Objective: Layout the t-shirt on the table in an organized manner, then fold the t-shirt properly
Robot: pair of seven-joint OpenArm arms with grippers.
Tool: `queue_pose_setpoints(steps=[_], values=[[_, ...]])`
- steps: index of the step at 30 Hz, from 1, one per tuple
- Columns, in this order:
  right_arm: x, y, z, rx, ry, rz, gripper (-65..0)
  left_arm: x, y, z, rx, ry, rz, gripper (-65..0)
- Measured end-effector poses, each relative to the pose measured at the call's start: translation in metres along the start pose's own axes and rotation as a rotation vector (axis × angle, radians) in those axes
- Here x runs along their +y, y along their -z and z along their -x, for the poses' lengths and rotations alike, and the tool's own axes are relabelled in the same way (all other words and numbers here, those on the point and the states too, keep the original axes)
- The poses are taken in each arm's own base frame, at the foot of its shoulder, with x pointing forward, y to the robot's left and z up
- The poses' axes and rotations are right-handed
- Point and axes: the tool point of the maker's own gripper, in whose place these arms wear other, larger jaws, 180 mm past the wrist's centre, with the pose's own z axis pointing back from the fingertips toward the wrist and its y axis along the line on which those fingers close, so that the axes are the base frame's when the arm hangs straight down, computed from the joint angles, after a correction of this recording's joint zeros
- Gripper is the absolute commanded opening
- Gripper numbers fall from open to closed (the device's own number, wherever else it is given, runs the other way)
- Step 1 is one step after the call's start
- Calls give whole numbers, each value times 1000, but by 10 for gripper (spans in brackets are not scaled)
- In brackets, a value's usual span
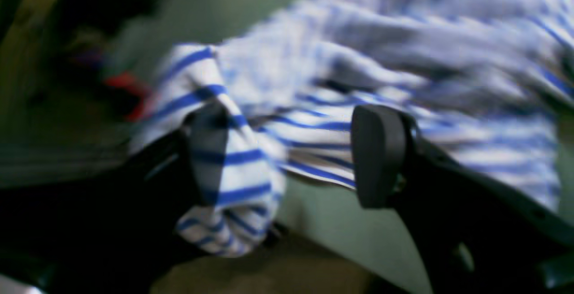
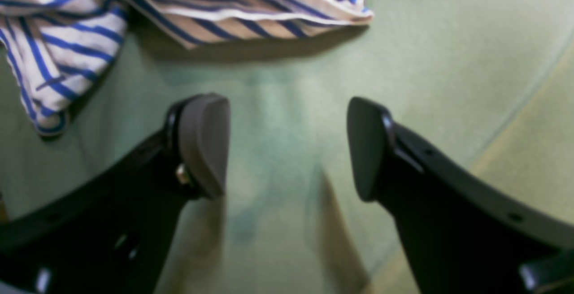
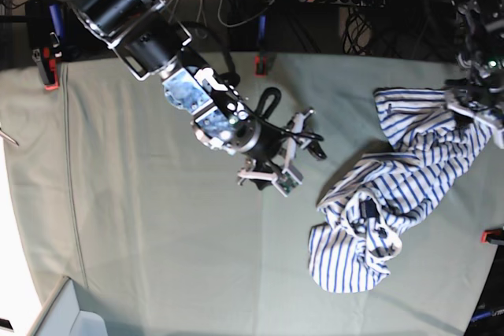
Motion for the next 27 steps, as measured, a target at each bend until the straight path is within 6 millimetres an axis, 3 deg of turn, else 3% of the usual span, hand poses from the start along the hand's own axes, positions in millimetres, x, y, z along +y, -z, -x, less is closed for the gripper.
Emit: queue_pose_setpoints(steps=[4,8,11,15,17,20,23,27], values=[[1,1,0,0,0,-3,-235,-35,-3,3,9,51,194,-230],[0,0,0,0,0,-1,-235,-60,-13,4,17,-15,269,-230],[-1,0,0,1,1,3,-235,-80,-33,-33,-120,-59,319,-230],[-2,-1,1,3,-1,4,-235,-107,-34,-66,-192,-126,366,-230],[-2,-1,1,2,1,4,-235,-120,-25,-75,-197,-161,400,-230],[2,-2,8,13,10,-1,-235,-128,-4,-66,-132,-142,371,-230],[5,-3,14,23,15,-2,-235,-149,9,-58,-80,-52,375,-230],[-5,-8,20,34,6,13,-235,-169,21,-47,-42,-31,388,-230]])
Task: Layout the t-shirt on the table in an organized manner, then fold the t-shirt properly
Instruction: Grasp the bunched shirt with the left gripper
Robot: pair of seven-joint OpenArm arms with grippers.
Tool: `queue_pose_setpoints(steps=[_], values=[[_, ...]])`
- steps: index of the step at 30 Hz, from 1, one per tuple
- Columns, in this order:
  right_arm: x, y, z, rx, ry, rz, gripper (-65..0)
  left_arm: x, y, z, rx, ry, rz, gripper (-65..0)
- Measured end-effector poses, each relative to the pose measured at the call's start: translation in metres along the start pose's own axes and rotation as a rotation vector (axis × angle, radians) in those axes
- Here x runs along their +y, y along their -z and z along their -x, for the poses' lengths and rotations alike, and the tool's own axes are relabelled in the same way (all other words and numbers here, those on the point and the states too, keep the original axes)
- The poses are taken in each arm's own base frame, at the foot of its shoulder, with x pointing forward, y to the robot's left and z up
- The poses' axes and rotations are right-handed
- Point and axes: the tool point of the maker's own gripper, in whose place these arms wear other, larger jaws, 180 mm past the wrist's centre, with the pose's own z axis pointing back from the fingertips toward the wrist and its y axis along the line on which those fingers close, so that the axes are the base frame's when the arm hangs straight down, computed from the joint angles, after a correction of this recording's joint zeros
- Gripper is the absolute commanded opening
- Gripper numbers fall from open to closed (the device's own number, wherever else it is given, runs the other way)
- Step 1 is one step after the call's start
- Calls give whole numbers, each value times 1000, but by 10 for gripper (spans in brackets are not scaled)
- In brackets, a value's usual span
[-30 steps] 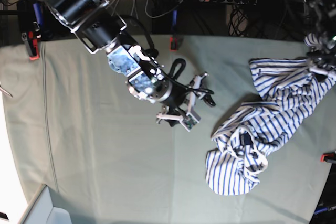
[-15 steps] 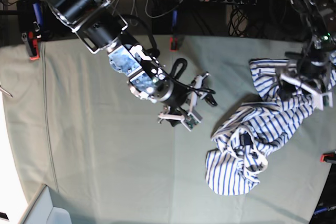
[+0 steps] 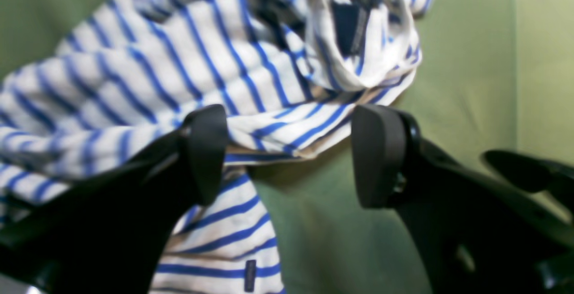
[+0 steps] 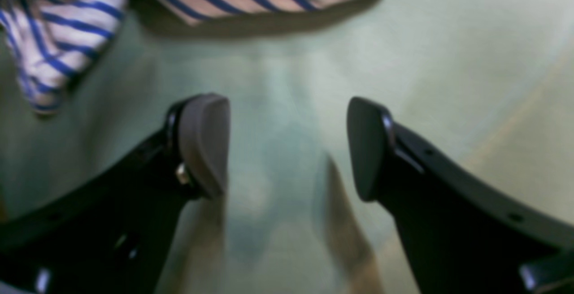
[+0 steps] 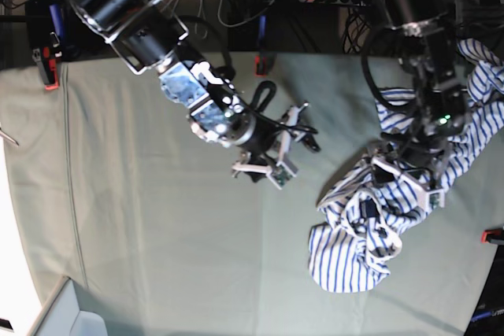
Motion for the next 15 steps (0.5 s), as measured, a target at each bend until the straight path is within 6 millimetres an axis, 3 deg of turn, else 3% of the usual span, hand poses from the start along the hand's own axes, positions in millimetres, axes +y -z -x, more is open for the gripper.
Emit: queue_pose_setpoints(steps=[12,15], values=[[-36,-17,18,17,56,83,-235,-19,34,46,56,-7,57,-235],[-42,-20,22,25,57,96,-235,-19,34,50,65,-9,57,-305]])
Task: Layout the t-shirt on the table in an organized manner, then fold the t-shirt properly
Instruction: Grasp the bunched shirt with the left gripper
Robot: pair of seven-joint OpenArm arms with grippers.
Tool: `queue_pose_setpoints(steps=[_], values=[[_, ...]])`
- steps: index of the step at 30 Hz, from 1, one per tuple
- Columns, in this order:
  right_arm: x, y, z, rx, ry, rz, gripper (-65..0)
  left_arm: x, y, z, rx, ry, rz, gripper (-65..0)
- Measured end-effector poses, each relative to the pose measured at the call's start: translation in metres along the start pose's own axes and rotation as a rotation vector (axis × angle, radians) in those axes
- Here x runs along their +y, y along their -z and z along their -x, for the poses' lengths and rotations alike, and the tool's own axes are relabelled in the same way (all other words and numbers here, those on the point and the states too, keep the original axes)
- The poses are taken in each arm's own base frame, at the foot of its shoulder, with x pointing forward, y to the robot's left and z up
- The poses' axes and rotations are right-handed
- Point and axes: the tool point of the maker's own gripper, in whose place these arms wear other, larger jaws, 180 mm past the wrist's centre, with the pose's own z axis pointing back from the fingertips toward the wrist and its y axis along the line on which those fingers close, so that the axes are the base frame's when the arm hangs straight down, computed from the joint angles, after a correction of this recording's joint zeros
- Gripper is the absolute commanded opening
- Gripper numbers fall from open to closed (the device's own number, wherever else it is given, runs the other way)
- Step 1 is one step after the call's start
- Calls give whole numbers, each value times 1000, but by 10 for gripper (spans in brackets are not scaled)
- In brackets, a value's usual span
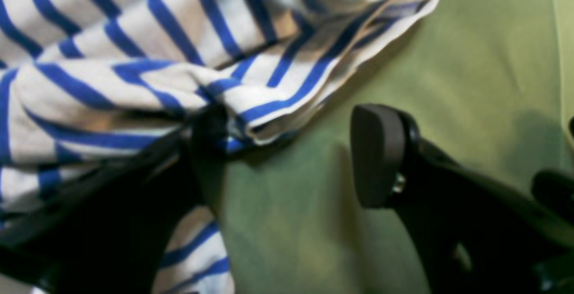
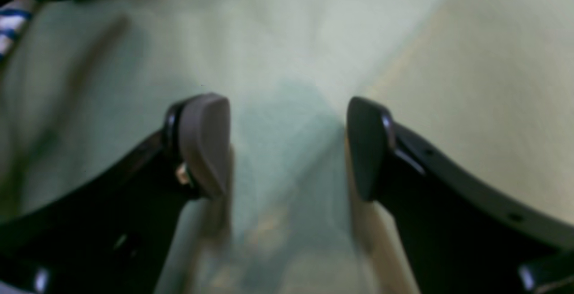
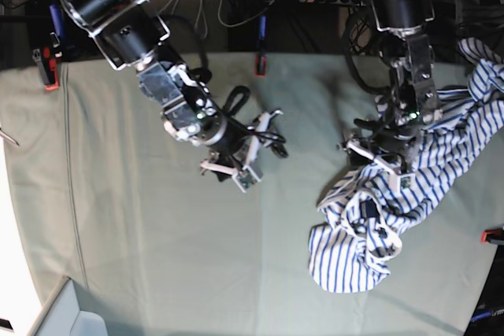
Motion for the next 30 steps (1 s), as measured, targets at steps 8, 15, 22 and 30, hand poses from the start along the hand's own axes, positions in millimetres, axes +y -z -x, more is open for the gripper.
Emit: queue_pose_setpoints(steps=[8,15,22,30], values=[[-8,-7,8,12,-11,11,-235,0,0,-4,-18,-7,3,-636],[-18,-12,12,21,-23,26,-235,-19,-13,-37,-118,-10,24,-650],[-22,-14,15,27,-27,32,-235,-15,-33,-54,-173,50,2,-500],[-22,-14,14,25,-27,32,-235,2,-26,-36,-116,139,-74,-103]])
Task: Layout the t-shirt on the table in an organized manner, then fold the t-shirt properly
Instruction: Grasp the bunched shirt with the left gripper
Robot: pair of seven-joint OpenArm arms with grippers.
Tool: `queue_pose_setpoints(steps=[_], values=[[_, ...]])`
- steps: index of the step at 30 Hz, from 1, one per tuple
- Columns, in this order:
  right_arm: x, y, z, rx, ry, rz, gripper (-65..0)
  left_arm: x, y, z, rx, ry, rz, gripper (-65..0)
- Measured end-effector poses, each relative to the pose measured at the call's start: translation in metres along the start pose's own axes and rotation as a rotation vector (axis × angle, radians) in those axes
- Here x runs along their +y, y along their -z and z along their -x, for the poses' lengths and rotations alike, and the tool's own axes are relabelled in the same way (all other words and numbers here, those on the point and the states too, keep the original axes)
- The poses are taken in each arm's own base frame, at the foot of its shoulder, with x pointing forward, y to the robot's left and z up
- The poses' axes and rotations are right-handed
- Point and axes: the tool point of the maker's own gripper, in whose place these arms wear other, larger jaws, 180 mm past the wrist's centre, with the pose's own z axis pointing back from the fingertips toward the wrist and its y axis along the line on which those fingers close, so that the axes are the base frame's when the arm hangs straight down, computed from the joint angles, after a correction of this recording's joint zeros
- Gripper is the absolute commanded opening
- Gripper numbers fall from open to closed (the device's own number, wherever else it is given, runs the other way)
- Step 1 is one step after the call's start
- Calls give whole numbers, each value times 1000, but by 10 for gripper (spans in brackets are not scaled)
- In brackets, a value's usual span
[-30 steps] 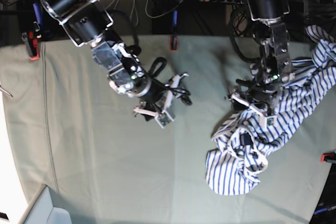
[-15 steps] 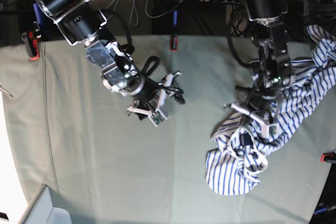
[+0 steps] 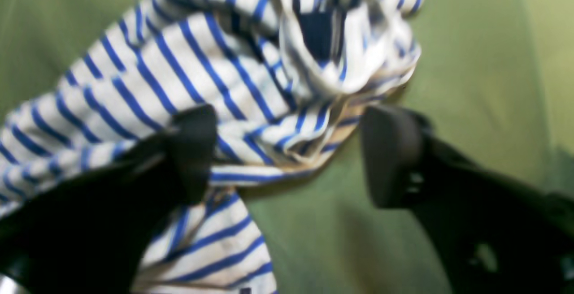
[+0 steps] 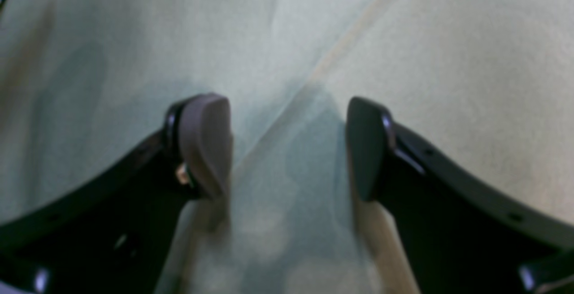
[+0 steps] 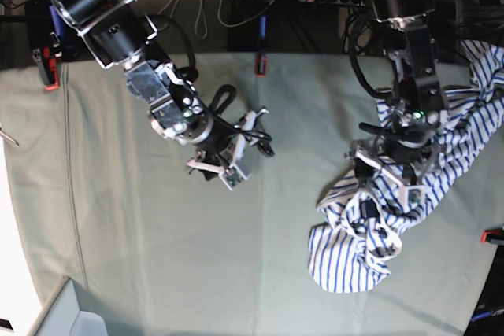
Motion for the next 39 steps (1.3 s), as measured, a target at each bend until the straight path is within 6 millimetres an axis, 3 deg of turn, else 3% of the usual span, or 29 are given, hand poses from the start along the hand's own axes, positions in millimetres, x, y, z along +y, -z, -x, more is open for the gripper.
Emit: queue_pose_setpoints(steps=[3,13,19,21,23,28,36,39], values=[[0,0,0,-1,0,0,-235,-2,10,19,67,-8,7,-71],[1,0,1,1,2,-1,-235,-8,23,8,59,-23,23,-70],[1,-1,2,3,3,-1,-235,-12,37,26,126,-41,43,-76],[2,-1,3,5,4,-2,-235,-11,38,33,143,-40,42,-123],[3,-1,4,6,5,-3,-235,-11,38,32,142,-39,42,-234],[3,-1,5,8,7,-3,-235,-12,38,31,138,-47,46,-650],[-3,-4,8,11,0,5,-235,-20,38,29,138,-25,56,-650],[-24,-8,6,1,40,56,-235,-42,31,14,98,34,89,-650]])
